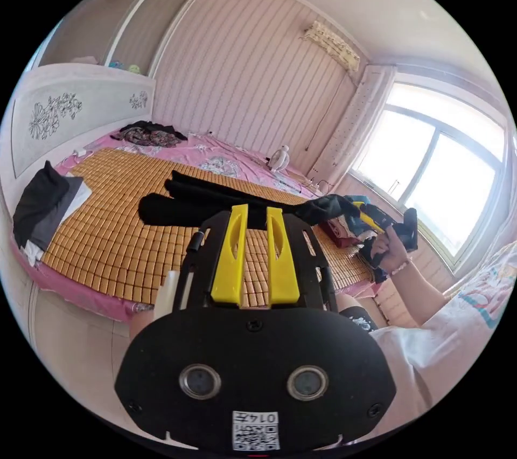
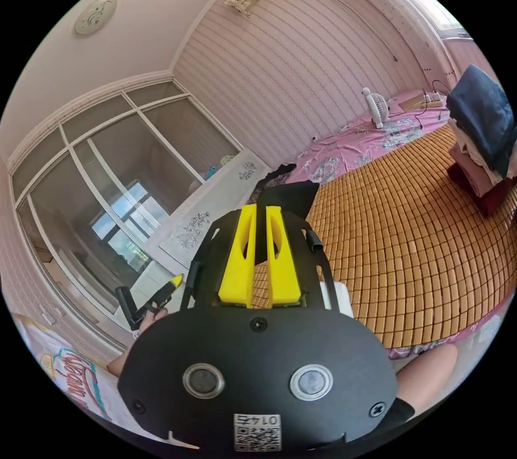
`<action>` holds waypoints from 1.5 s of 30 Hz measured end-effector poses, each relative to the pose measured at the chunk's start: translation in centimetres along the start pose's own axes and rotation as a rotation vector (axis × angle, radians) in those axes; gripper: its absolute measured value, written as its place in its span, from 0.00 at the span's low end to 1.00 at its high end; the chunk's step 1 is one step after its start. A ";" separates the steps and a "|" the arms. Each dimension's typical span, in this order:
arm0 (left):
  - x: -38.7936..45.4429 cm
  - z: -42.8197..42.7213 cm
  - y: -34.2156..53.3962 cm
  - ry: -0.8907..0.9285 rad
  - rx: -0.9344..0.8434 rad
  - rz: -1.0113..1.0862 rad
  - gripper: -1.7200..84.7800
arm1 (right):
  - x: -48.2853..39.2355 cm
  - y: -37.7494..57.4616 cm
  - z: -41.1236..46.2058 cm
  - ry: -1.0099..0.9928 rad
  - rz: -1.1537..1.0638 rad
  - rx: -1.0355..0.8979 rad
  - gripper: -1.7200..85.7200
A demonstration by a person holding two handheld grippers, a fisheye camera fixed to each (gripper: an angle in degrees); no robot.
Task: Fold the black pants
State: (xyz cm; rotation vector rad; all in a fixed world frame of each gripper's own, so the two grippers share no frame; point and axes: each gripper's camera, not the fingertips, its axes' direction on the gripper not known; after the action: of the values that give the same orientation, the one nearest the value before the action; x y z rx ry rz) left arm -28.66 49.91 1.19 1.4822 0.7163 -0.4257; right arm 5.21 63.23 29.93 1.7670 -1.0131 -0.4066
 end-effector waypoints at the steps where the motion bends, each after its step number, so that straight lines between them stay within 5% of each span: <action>1: -1.3 -0.1 0.5 -0.016 -0.018 -0.025 0.09 | 1.8 1.9 1.5 0.068 -0.002 -0.060 0.05; 5: -9.1 0.8 2.8 -0.121 -0.139 -0.152 0.10 | 9.7 9.1 7.0 0.320 0.065 -0.397 0.05; 9: -14.6 4.4 2.2 -0.148 -0.218 -0.217 0.10 | 11.0 12.4 10.4 0.407 0.011 -0.524 0.05; 17: -20.3 15.0 -1.7 -0.136 -0.300 -0.223 0.14 | 2.6 13.7 29.5 0.211 -0.458 -0.848 0.10; 22: -23.2 22.1 -3.2 -0.180 -0.447 -0.237 0.15 | -0.7 15.9 41.6 0.127 -0.558 -1.027 0.13; 27: -25.4 28.7 -3.8 -0.285 -0.673 -0.243 0.15 | 3.2 19.4 48.4 0.272 -0.499 -1.265 0.08; 36: -26.0 28.6 -5.1 -0.261 -0.705 -0.102 0.06 | 7.6 11.6 41.8 0.220 -0.404 -1.044 0.01; 41: -28.0 25.1 -5.1 -0.418 -0.762 0.041 0.05 | 13.2 0.3 26.7 0.256 -0.246 -0.633 0.02; 45: -33.4 18.5 -5.9 -0.539 -0.656 -0.137 0.06 | 18.3 -3.3 14.1 0.378 -0.103 -0.380 0.03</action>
State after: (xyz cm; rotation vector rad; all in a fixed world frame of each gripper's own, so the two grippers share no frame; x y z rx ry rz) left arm -53.74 25.79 17.85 0.6580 0.4562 -0.5949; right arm 8.00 40.74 24.32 1.4803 -0.5381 -0.2905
